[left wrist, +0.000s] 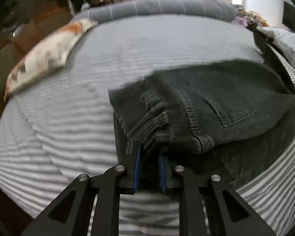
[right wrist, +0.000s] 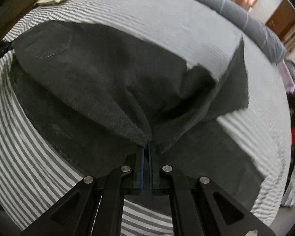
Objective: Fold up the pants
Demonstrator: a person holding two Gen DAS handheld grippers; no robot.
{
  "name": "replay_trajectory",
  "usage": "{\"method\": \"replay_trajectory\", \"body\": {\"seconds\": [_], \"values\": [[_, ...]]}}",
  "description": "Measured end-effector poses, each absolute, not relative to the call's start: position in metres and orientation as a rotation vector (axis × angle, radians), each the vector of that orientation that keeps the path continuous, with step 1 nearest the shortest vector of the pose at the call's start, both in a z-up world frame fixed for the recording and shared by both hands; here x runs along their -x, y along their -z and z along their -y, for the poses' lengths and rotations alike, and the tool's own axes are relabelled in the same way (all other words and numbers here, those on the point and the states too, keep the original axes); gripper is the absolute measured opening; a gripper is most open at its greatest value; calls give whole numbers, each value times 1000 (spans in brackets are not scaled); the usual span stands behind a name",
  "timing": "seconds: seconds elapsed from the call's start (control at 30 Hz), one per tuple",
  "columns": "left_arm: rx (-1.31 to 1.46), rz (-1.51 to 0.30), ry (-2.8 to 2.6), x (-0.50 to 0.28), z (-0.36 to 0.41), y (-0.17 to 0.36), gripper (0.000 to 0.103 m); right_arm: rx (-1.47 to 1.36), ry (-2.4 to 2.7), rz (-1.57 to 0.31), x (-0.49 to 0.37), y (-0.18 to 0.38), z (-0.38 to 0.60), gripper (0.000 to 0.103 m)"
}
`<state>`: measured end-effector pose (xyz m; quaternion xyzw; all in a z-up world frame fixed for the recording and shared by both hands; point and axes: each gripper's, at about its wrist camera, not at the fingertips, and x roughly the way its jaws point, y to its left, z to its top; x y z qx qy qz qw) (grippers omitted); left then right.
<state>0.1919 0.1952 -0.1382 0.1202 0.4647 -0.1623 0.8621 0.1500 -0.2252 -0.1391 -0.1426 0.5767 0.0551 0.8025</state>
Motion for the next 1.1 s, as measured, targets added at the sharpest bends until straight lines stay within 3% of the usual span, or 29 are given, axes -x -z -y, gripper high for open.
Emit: {"method": "replay_trajectory", "body": {"seconds": [0.17,0.23,0.33,0.63,1.1], "values": [[-91,-1054,313,-187,-218,139,25,266,-63,-1236,-152,156,223,9],[32,-1079,291,-183,-234,132,42,217,-60,-1228,-149,154,224,18],[245,-1068,279,-172,-255,120,52,142,-50,-1194,-142,140,229,25],[677,-1143,346,-177,-242,135,53,-85,22,-1122,-91,121,232,29],[851,-1112,276,-201,-244,167,53,-63,200,-1079,-140,129,242,29]]}}
